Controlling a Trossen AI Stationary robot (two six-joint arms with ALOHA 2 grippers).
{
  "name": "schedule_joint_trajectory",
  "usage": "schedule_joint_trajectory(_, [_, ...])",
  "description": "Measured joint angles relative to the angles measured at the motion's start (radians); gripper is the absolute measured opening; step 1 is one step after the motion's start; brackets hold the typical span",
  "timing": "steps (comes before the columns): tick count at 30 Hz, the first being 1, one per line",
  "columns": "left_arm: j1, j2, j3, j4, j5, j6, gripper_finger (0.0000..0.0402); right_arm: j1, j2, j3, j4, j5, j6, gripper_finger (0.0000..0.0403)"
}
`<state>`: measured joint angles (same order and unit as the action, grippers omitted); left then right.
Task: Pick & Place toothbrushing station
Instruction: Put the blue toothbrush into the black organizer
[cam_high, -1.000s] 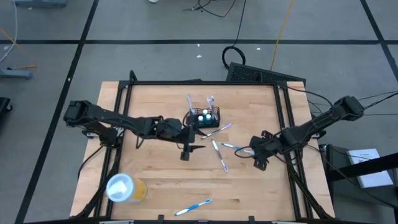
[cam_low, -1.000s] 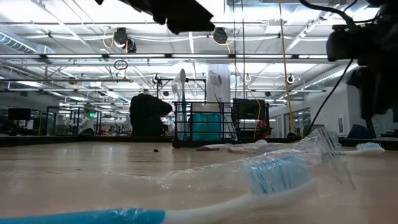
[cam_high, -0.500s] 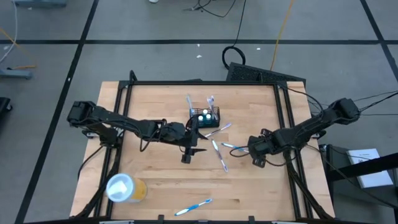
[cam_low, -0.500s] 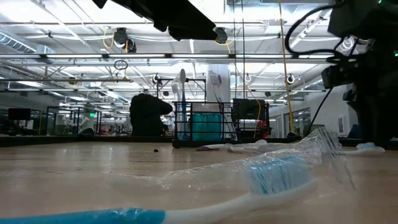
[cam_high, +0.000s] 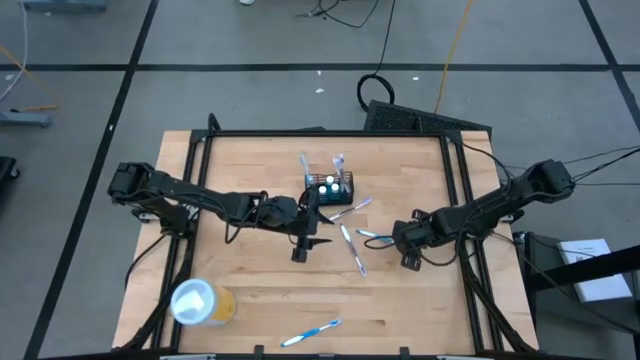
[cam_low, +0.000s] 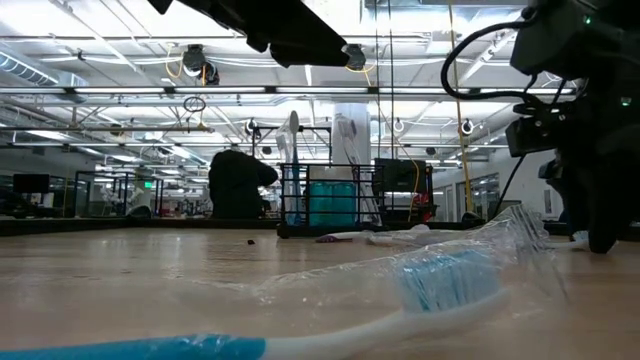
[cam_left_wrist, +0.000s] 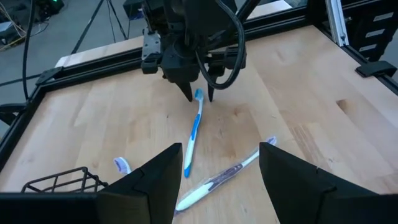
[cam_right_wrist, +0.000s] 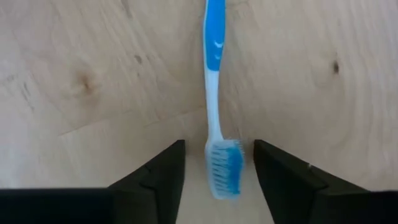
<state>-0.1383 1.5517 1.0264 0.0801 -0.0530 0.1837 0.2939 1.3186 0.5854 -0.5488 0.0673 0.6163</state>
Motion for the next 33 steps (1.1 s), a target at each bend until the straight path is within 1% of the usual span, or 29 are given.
schedule_joint_trajectory(2, [0.0,0.0,0.0,0.0,0.0,0.001,0.0218,0.0,0.0,0.0,0.0,0.001,0.007,0.0163])
schedule_joint_trajectory(4, [0.0,0.0,0.0,0.0,0.0,-0.001,0.0218,0.004,0.001,-0.001,0.0,0.002,0.024,0.0133])
schedule_joint_trajectory(8, [0.0,0.0,0.0,-0.001,0.0,-0.002,0.0218,0.028,0.002,-0.002,0.011,0.008,0.027,0.0045])
schedule_joint_trajectory(9, [0.0,0.0,0.0,-0.001,0.0,-0.002,0.0218,0.035,0.002,-0.002,0.012,0.014,0.027,0.0027])
schedule_joint_trajectory(10, [0.0,0.0,0.0,-0.001,0.0,-0.002,0.0218,0.041,0.003,-0.002,0.012,0.024,0.03,0.0017])
schedule_joint_trajectory(17, [0.0,0.0,0.0,-0.001,0.001,-0.002,0.0218,0.102,0.005,0.021,-0.007,0.092,0.075,0.0013])
schedule_joint_trajectory(20, [0.0,0.0,0.0,-0.003,0.001,-0.003,0.0218,0.14,0.01,0.07,-0.06,0.11,0.079,0.0012])
schedule_joint_trajectory(26, [0.0,0.0,-0.001,-0.055,0.005,-0.01,0.0218,0.218,0.007,0.196,-0.152,0.203,0.104,0.0012])
schedule_joint_trajectory(30, [-0.01,0.0,-0.001,-0.125,0.05,-0.014,0.0218,0.249,0.012,0.271,-0.231,0.247,0.106,0.0012])
schedule_joint_trajectory(33, [-0.025,0.0,-0.001,-0.178,0.063,-0.024,0.0218,0.255,0.039,0.316,-0.281,0.242,0.09,0.0012])
